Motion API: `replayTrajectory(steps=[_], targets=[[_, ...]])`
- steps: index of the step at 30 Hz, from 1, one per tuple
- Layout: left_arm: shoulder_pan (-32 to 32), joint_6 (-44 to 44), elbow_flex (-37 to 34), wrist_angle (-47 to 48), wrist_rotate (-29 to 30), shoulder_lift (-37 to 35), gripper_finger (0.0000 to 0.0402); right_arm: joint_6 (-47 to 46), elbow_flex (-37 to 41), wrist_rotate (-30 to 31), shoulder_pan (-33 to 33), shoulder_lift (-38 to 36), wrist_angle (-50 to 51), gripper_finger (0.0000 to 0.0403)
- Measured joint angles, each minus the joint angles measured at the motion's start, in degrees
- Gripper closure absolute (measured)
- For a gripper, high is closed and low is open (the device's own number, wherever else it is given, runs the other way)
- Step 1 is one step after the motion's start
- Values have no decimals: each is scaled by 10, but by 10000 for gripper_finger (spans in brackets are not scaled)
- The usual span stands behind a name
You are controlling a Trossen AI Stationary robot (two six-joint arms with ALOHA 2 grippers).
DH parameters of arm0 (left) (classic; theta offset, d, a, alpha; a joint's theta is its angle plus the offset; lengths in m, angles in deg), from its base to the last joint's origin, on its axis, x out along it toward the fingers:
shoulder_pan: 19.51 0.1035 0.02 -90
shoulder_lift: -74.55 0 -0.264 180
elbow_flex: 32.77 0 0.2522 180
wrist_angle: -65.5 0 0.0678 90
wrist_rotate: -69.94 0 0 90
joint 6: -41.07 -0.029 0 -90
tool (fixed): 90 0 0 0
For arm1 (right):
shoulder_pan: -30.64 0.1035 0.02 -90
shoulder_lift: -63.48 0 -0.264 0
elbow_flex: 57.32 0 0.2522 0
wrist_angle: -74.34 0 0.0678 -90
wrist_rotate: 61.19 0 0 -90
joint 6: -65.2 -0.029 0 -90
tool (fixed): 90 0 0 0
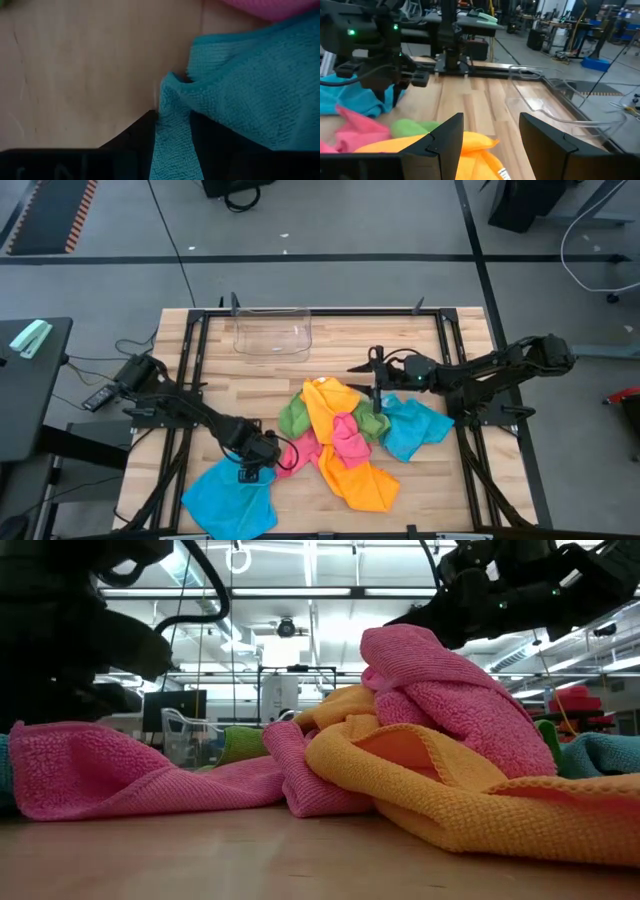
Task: Fold microfiber towels
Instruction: Fold the left blue microfiber towel
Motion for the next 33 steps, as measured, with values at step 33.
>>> replayTrajectory(steps=[33], targets=[[106,-33,-3,141,116,-66,396,-42,0,-37,-3,0,29,202]])
